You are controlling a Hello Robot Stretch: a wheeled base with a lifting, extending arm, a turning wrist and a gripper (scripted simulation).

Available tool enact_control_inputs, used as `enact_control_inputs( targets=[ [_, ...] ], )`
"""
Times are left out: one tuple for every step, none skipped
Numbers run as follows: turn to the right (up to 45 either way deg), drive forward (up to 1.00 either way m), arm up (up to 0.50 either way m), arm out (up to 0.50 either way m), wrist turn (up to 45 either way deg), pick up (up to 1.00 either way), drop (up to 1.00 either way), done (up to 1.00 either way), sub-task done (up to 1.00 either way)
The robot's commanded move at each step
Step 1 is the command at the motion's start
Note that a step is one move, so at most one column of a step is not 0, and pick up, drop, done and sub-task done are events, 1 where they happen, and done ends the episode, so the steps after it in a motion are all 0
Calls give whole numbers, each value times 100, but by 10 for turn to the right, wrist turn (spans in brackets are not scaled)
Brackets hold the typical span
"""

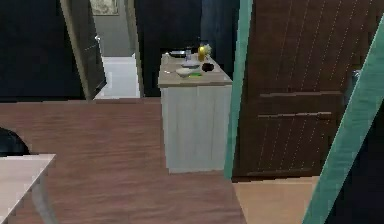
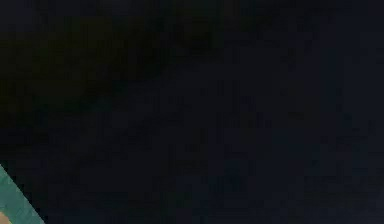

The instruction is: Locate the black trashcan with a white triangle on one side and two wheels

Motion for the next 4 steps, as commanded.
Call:
enact_control_inputs(
  targets=[
    [0, 100, 0, 0, 0, 0, 0, 0, 0],
    [-60, 0, 0, 0, 0, 0, 0, 0, 0],
    [0, 10, 0, 0, 0, 0, 0, 0, 0],
    [-450, 0, 0, 0, 0, 0, 0, 0, 0]
  ],
)
